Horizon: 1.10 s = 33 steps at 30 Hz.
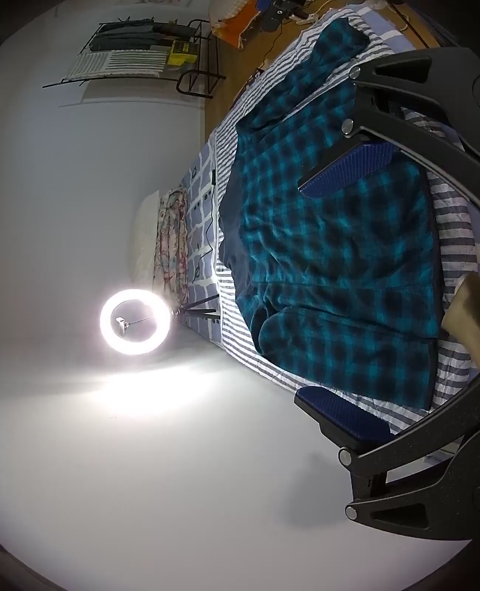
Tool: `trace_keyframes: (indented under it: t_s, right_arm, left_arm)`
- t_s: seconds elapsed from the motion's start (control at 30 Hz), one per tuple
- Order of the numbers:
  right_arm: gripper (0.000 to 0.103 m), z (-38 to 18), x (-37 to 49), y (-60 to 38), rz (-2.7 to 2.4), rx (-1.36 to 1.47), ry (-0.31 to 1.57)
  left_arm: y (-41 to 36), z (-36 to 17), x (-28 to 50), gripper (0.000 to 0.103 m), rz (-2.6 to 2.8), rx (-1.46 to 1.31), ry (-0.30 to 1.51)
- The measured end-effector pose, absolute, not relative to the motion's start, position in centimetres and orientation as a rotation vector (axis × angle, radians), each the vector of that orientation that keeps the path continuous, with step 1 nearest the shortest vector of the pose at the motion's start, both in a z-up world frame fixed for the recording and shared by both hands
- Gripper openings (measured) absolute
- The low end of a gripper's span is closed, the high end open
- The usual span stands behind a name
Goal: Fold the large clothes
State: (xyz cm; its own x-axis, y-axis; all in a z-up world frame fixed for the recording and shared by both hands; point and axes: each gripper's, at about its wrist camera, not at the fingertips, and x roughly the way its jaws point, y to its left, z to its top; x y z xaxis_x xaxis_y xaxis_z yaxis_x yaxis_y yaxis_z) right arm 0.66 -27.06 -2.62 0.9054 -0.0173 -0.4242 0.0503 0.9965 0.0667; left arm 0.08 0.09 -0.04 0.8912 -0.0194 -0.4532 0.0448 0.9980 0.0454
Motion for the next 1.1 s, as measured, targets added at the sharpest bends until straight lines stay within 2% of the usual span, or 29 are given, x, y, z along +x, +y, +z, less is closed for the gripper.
trace_keyframes:
  t_s: [1.1]
  right_arm:
    - [0.103,-3.0,1.2,-27.4,-0.058,0.102,0.459]
  left_arm:
    - [0.2,0.1,0.2,0.103,-0.004,0.062,0.451]
